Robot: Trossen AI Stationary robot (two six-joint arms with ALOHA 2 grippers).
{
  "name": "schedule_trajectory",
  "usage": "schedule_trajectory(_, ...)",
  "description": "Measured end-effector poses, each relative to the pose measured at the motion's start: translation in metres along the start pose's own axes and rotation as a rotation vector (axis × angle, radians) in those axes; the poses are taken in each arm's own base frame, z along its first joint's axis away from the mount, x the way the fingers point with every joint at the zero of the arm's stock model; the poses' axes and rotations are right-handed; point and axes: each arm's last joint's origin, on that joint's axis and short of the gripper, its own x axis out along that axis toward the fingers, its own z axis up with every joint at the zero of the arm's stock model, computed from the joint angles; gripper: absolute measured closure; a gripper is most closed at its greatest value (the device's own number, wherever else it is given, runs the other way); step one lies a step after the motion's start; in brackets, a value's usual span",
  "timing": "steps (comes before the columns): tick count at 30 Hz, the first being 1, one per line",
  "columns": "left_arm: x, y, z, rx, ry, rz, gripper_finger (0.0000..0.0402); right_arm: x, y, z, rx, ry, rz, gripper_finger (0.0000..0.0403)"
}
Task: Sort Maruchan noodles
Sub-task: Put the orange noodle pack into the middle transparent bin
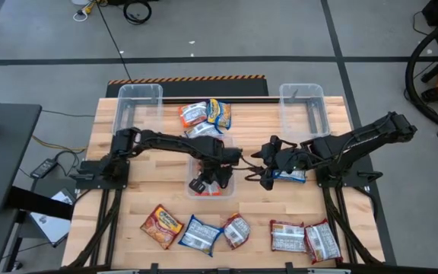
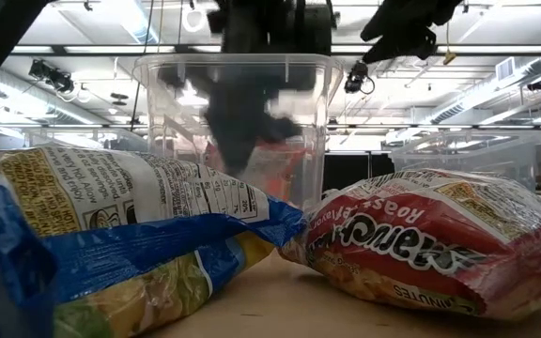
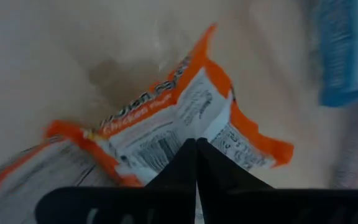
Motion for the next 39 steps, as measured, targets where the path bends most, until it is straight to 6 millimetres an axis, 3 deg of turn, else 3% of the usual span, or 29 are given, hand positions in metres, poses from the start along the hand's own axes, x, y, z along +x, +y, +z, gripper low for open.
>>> schedule_trajectory(3,-0.032,0.001,-0.003,-0.02,-0.045,-0.01,0.0398,-0.004,0.002,0.008,-0.048,-0.078,0.029,0.0163)
schedule_trajectory(11,-0.089,0.006,-0.031,-0.162,-0.132,-0.037,0.04,-0.01,0.011,0.028,-0.207,-0.286,0.082,0.0163)
schedule_trajectory(16,-0.118,0.01,-0.046,-0.284,-0.274,-0.064,0.04,-0.009,0.016,0.027,-0.47,-0.31,0.119,0.0163)
schedule_trajectory(20,-0.131,0.019,-0.054,-0.43,-0.365,-0.074,0.04,-0.009,0.022,0.026,-0.636,-0.328,0.107,0.0163)
schedule_trajectory(24,-0.139,0.031,-0.059,-0.578,-0.489,-0.146,0.0401,-0.003,0.032,0.019,-0.916,-0.327,0.065,0.0163)
schedule_trajectory(31,-0.152,0.045,-0.049,-0.68,-0.702,-0.259,0.0401,0.024,0.04,0.007,-1.3,-0.226,-0.105,0.0163)
schedule_trajectory(34,-0.154,0.045,-0.045,-0.708,-0.727,-0.274,0.0401,0.03,0.039,0.006,-1.392,-0.157,-0.251,0.0163)
schedule_trajectory(39,-0.157,0.045,-0.036,-0.737,-0.777,-0.289,0.0401,0.031,0.036,0.007,-1.455,-0.132,-0.282,0.018)
